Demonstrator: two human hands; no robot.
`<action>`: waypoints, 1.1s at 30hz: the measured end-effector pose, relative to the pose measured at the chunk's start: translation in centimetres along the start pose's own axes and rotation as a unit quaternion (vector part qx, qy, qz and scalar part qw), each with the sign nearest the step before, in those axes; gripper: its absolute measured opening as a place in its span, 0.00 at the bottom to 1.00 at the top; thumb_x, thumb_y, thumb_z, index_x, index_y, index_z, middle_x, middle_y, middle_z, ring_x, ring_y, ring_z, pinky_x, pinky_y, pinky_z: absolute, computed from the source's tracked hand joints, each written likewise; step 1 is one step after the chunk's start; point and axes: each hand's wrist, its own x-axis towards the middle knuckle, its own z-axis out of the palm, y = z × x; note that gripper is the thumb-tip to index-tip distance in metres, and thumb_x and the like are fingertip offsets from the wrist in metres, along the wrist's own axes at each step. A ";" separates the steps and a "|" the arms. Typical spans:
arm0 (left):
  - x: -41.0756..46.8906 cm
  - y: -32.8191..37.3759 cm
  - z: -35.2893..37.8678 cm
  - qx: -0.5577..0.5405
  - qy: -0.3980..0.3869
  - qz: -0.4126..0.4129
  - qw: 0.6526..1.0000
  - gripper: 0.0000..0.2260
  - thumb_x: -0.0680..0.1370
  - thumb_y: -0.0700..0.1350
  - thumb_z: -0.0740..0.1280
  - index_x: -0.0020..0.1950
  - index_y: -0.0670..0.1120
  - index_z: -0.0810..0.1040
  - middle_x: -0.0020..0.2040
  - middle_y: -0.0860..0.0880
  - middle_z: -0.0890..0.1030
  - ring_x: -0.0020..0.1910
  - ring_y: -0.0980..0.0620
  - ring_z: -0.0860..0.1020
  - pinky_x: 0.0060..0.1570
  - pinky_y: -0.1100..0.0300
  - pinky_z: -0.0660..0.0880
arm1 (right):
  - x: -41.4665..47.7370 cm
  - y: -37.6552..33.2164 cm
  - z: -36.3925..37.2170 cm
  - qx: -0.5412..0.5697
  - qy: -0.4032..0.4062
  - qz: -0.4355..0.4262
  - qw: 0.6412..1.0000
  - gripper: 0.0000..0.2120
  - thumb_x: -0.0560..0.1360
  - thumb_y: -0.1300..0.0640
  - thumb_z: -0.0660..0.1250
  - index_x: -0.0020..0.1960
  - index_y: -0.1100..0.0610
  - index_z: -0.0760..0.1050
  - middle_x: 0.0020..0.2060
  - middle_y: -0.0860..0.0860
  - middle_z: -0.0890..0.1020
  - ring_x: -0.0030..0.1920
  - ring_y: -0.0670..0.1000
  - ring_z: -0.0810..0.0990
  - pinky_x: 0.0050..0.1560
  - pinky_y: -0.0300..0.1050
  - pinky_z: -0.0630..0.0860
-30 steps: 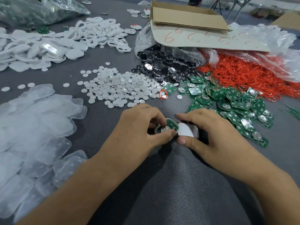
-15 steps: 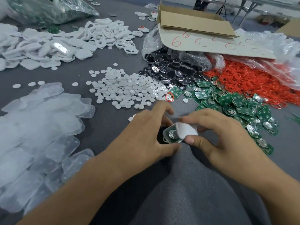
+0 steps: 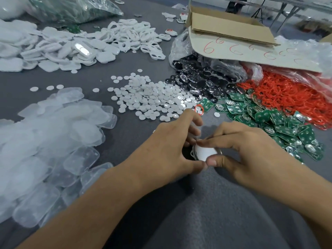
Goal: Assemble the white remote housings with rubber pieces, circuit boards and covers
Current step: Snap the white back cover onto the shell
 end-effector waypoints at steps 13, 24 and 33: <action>0.4 -0.5 -0.5 -0.030 -0.024 -0.014 0.999 0.28 0.68 0.46 0.83 0.61 0.55 0.71 0.53 0.56 0.82 0.54 0.63 0.80 0.58 0.67 0.76 | 0.5 -1.0 -0.5 0.009 -0.013 0.091 0.996 0.11 0.68 0.50 0.78 0.48 0.43 0.81 0.39 0.39 0.77 0.43 0.40 0.76 0.46 0.45 0.76; 0.4 -0.7 -0.3 -0.088 -0.030 -0.007 0.996 0.25 0.70 0.37 0.79 0.60 0.52 0.73 0.55 0.53 0.82 0.56 0.58 0.81 0.59 0.63 0.78 | 0.2 -1.6 0.1 0.024 0.039 0.135 0.990 0.13 0.63 0.51 0.82 0.47 0.46 0.85 0.38 0.44 0.80 0.40 0.47 0.80 0.43 0.45 0.75; 0.6 -1.2 -0.2 -0.133 -0.042 -0.029 0.990 0.22 0.73 0.36 0.78 0.59 0.52 0.74 0.55 0.52 0.82 0.57 0.59 0.82 0.60 0.61 0.79 | 1.1 -2.2 -0.2 -0.022 -0.002 0.145 0.989 0.09 0.63 0.52 0.81 0.40 0.45 0.84 0.33 0.41 0.76 0.36 0.46 0.77 0.36 0.37 0.69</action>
